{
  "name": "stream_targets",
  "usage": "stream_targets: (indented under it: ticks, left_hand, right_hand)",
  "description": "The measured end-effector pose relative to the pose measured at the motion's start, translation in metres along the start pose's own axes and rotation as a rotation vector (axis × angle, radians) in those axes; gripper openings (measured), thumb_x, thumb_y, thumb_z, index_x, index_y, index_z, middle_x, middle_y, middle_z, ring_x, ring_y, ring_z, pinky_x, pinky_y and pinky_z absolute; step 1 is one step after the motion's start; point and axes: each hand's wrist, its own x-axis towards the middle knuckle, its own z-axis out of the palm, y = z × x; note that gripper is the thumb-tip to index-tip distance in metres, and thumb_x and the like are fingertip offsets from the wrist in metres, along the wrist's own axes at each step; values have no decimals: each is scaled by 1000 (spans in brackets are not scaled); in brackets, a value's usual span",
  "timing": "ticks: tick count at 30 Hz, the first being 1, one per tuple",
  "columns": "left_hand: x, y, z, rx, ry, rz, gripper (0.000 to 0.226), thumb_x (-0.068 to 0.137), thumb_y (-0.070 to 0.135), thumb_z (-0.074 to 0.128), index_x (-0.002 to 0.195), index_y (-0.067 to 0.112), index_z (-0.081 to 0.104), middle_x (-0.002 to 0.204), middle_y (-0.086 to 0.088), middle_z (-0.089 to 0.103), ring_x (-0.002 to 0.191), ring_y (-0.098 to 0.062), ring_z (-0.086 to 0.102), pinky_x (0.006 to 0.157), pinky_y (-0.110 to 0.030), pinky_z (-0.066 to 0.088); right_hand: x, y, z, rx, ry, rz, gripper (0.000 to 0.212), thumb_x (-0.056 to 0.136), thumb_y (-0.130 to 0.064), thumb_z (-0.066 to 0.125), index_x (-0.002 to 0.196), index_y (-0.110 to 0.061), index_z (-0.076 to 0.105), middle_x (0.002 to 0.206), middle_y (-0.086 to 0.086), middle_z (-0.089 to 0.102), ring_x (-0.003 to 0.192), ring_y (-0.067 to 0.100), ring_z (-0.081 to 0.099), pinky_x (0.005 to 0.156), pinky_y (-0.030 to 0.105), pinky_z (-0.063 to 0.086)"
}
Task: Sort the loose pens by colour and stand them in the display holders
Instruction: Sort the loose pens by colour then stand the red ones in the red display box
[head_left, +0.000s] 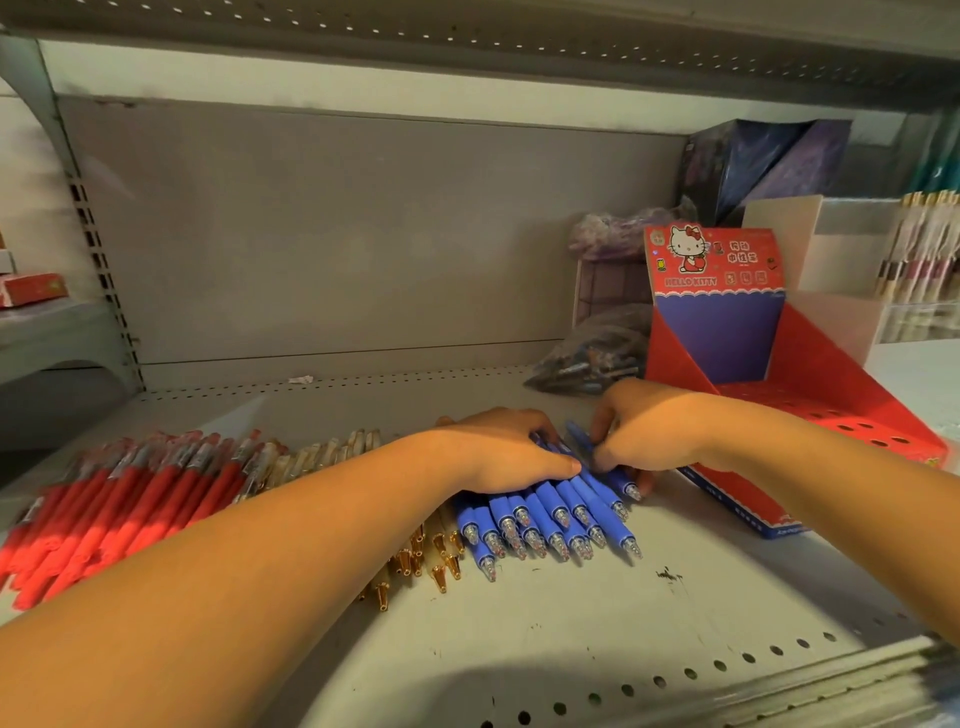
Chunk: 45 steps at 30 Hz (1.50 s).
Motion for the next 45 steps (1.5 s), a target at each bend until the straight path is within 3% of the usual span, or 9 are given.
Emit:
stream_targets:
  ticks: [5,8,11,15,20,27,31,35,45]
  left_hand:
    - [0,-2,-1,-63,28,-8,45,88,59,56,124,31,53,117,8,58,96,-11,53,74,-25,41]
    - [1,-3,-2,-68,38,-20,42,87,54,59,121,31,55,112,9,56,99,-11,53,82,-28,44]
    - [4,-4,-4,-99,37,-15,35,87,46,61,117,29,57,107,8,60,95,-9,55,86,-31,49]
    - [9,-5,-5,-81,39,-20,36,88,41,60,120,28,54,112,6,60,98,-10,55,83,-29,48]
    - [14,-2,-3,-12,20,-42,52,95,50,44,140,24,46,135,0,55,116,-18,52,100,-35,43]
    - [21,0,5,38,64,-30,50,97,54,39,135,24,53,134,-2,57,115,-21,54,101,-39,44]
    - [28,6,8,78,104,-60,51,94,57,40,131,25,55,131,-3,59,111,-24,56,97,-41,47]
    - [34,13,6,94,40,-37,62,93,57,39,146,24,42,148,-4,48,128,-25,49,106,-40,41]
    - [40,13,6,57,143,-40,31,90,46,55,104,21,66,105,0,66,94,-18,60,86,-35,52]
  right_hand:
    - [-17,9,5,97,-28,-219,14,91,-16,68,104,-14,65,85,5,75,63,16,71,54,23,56]
    - [-29,19,4,-69,-42,-401,24,95,-22,62,117,-24,70,101,-7,73,87,10,69,81,30,57]
    - [-43,31,2,-53,-133,-522,30,96,-30,61,125,-28,66,112,-14,67,104,5,61,91,18,47]
    - [-48,46,11,-210,-92,-548,69,81,-56,69,143,-32,48,121,-24,46,118,-6,46,102,11,36]
    - [-47,46,16,-186,-12,-595,77,74,-52,77,142,-25,51,121,-16,46,115,-3,47,101,12,37]
    - [-39,50,21,38,-28,-601,66,77,-38,80,137,-31,54,119,-17,52,116,-4,51,100,15,43]
    - [-35,52,22,187,3,-528,58,66,-36,89,115,-40,58,110,-18,58,100,-4,58,88,18,51]
    - [-36,52,24,283,-30,-498,62,62,-39,91,114,-36,56,114,-8,58,102,2,61,92,27,53]
    - [-37,52,22,218,-22,-528,47,71,-30,87,109,-34,60,101,-10,59,90,11,63,85,34,55]
